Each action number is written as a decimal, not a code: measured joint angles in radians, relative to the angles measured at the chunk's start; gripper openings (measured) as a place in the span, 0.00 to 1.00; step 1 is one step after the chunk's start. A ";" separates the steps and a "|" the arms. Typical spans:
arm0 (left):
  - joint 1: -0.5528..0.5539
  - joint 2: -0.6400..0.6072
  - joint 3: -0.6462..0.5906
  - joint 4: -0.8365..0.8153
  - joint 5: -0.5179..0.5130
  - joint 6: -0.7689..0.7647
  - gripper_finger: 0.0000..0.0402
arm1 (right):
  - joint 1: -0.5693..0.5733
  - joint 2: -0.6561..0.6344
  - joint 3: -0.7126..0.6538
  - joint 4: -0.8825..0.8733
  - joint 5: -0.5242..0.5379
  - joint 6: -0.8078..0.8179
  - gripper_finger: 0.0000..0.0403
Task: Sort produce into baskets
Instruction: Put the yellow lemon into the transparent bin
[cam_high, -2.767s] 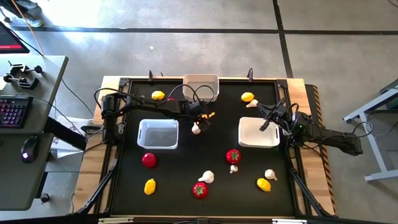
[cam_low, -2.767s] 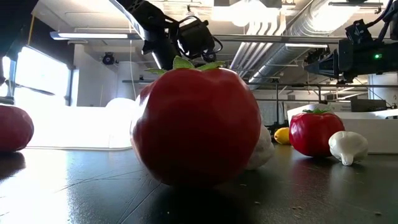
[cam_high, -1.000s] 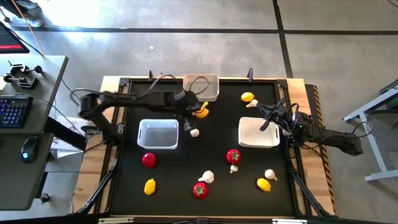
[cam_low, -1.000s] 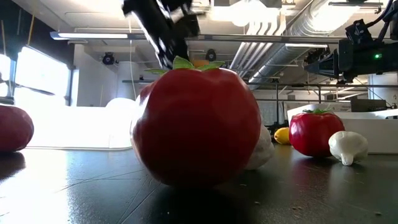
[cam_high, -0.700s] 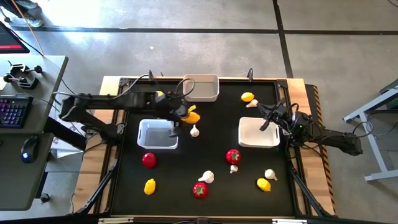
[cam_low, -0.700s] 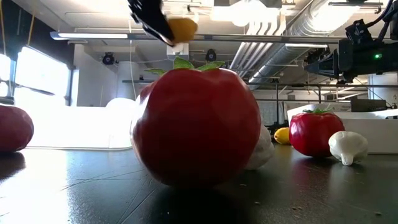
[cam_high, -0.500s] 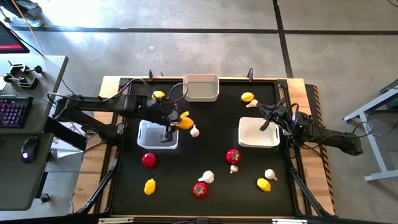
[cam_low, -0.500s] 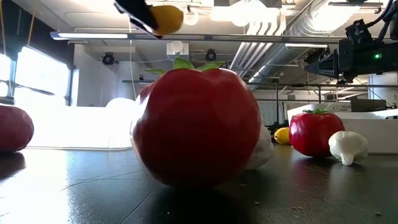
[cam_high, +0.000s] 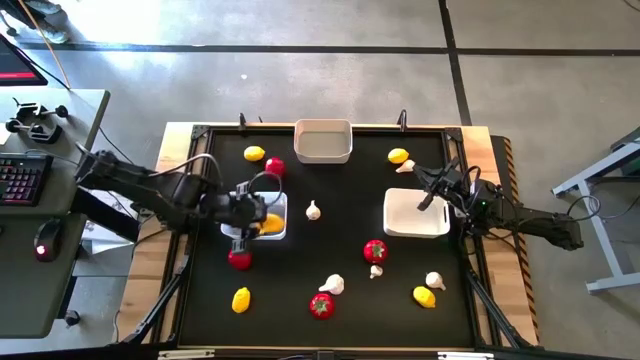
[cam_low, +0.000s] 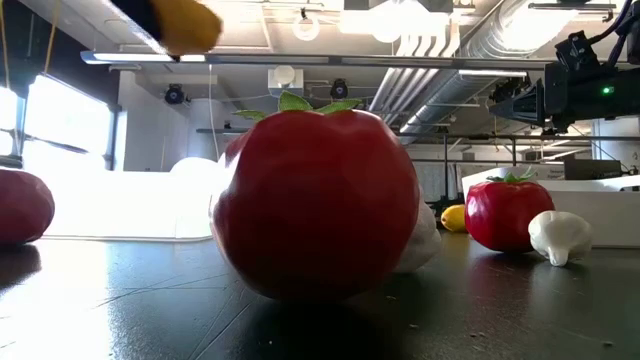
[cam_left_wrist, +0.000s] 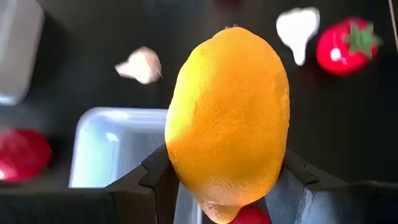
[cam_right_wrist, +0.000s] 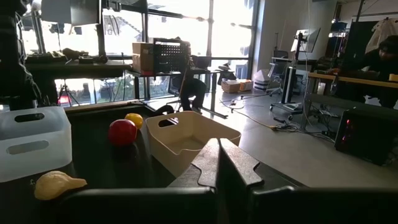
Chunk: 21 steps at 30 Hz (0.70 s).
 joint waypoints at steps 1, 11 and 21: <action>-0.012 0.002 -0.010 -0.006 -0.006 -0.020 0.40 | 0.000 0.000 0.000 0.000 0.000 0.000 0.00; 0.039 0.008 -0.169 -0.023 -0.105 -0.116 0.40 | 0.000 0.000 0.000 0.000 0.000 0.000 0.00; 0.226 0.008 -0.271 0.024 -0.078 -0.106 0.40 | 0.000 0.000 0.000 0.000 0.000 0.000 0.00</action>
